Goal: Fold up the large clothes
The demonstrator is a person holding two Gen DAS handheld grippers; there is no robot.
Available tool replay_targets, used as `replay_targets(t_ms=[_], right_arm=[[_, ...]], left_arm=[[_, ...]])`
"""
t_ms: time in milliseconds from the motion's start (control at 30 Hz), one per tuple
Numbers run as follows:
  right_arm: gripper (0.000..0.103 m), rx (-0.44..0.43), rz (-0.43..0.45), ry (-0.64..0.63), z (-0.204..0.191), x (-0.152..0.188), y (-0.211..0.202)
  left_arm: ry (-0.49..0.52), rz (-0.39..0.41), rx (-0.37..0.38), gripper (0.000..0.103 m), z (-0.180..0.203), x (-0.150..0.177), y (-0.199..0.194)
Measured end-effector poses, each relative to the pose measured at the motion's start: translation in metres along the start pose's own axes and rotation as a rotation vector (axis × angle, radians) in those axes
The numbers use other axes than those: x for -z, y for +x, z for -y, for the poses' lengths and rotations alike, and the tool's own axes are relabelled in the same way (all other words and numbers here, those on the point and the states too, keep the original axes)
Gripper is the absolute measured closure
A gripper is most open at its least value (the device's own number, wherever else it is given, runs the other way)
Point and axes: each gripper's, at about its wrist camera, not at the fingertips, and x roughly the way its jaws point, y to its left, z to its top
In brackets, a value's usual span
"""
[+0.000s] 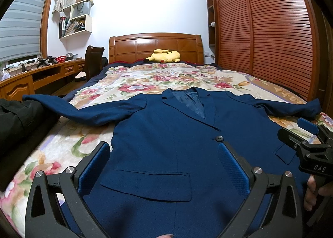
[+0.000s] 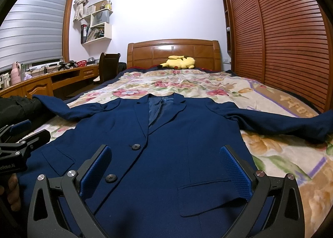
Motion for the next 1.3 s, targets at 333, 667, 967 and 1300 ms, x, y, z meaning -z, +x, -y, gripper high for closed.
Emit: replay_targets(t_ms=[333,667,967,1300], right_arm=[[0.000,0.001,0.001,0.003,-0.001,0.001,-0.001],[0.000,0.001,0.001,0.004,-0.001,0.001,-0.001],[0.000,0.002,0.001,0.002,-0.001,0.001,-0.001],[0.000,-0.021,-0.039,0.013,-0.004,-0.010,0.003]], left_arm=[[-0.001,0.000,0.000,0.000,0.000,0.000,0.000],[-0.003,0.000,0.001,0.000,0.000,0.000,0.000],[-0.002,-0.001,0.002,0.000,0.000,0.000,0.000],[-0.014,-0.032,0.025,0.000,-0.006,0.000,0.001]])
